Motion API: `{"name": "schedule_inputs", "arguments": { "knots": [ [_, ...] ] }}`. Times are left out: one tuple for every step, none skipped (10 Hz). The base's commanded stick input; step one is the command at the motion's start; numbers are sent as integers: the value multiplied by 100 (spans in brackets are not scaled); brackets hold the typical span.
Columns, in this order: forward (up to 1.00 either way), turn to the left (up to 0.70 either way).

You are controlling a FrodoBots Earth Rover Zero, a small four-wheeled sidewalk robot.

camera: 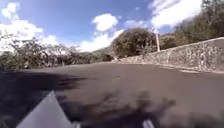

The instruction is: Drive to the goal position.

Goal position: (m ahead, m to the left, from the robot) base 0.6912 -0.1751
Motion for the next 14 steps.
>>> {"name": "schedule_inputs", "arguments": {
  "knots": [
    [70, -13],
    [70, 0],
    [70, 0],
    [70, 0],
    [70, 0],
    [70, 0],
    [70, 0],
    [70, 0],
    [34, 0],
    [0, 0],
    [0, 0],
    [0, 0],
    [0, 0],
    [0, 0]
  ]
}}
